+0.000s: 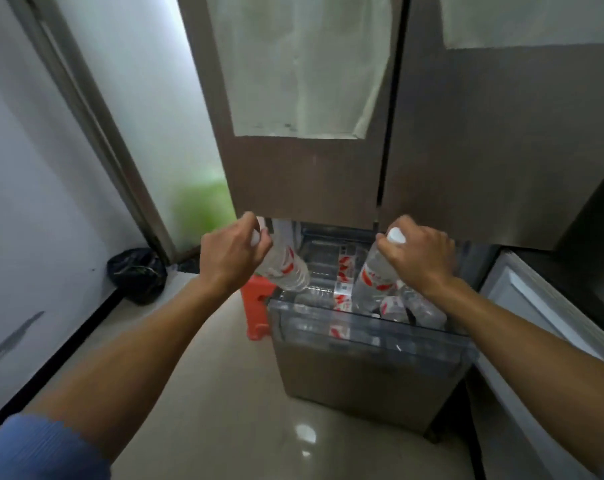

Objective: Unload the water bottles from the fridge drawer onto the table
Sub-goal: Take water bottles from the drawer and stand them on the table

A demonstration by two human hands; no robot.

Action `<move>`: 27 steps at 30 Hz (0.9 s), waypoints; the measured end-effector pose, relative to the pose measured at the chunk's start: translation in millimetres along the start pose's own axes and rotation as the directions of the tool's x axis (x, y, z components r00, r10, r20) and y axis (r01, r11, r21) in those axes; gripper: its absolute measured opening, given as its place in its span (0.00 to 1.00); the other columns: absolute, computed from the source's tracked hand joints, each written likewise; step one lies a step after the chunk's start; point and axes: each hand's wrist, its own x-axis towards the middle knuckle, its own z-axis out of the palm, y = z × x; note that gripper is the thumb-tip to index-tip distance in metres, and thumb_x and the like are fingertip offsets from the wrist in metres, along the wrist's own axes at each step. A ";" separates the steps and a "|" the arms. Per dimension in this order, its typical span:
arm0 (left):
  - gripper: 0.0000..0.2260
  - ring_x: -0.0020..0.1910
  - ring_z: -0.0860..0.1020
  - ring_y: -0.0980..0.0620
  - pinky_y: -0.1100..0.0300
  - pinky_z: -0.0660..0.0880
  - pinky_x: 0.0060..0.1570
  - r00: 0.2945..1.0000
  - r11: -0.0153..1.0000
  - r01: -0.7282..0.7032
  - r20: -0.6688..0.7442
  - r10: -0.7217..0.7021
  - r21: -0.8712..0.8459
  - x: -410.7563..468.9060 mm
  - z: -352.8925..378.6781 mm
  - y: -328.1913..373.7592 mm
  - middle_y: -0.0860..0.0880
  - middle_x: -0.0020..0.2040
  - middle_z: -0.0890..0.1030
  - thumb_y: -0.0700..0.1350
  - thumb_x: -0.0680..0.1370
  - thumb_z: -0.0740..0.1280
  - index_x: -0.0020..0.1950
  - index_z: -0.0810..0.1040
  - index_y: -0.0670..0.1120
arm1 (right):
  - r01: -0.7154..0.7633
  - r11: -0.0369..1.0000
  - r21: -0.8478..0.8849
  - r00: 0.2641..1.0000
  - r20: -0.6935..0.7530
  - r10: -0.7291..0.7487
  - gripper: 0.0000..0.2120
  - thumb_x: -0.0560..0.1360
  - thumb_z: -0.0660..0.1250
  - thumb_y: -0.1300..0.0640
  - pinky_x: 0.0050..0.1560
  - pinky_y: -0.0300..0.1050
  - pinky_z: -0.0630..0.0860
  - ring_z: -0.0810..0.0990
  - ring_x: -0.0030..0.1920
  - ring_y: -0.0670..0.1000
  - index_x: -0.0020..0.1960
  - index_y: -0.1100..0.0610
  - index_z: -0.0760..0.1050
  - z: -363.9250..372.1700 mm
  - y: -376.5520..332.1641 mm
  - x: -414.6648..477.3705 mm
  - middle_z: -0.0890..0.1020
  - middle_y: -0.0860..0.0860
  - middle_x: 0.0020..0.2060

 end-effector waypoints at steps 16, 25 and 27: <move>0.11 0.29 0.72 0.48 0.59 0.66 0.30 0.804 0.747 0.559 -0.017 -0.594 0.360 -323.5 -283.8 -215.6 0.45 0.33 0.79 0.53 0.75 0.66 0.41 0.75 0.45 | 0.666 0.686 0.292 0.604 0.330 -0.726 0.19 0.73 0.58 0.37 0.32 0.45 0.62 0.78 0.35 0.57 0.44 0.53 0.72 34.8 -390.0 -159.7 0.81 0.54 0.35; 0.12 0.28 0.72 0.54 0.59 0.71 0.28 0.511 0.383 0.762 -0.122 -0.851 0.522 -524.6 -418.3 -337.8 0.53 0.30 0.73 0.56 0.76 0.64 0.40 0.70 0.50 | 0.727 0.359 0.586 0.274 0.231 -0.933 0.18 0.74 0.58 0.36 0.27 0.39 0.59 0.71 0.29 0.47 0.45 0.51 0.71 86.6 -658.3 -300.5 0.79 0.48 0.34; 0.12 0.26 0.69 0.57 0.62 0.63 0.25 0.453 0.309 0.777 -0.146 -0.879 0.549 -562.0 -452.0 -358.2 0.55 0.28 0.70 0.56 0.76 0.65 0.39 0.69 0.51 | 0.704 0.289 0.649 0.197 0.212 -0.957 0.20 0.72 0.56 0.33 0.27 0.40 0.65 0.73 0.29 0.47 0.46 0.51 0.70 91.9 -718.4 -337.4 0.78 0.48 0.34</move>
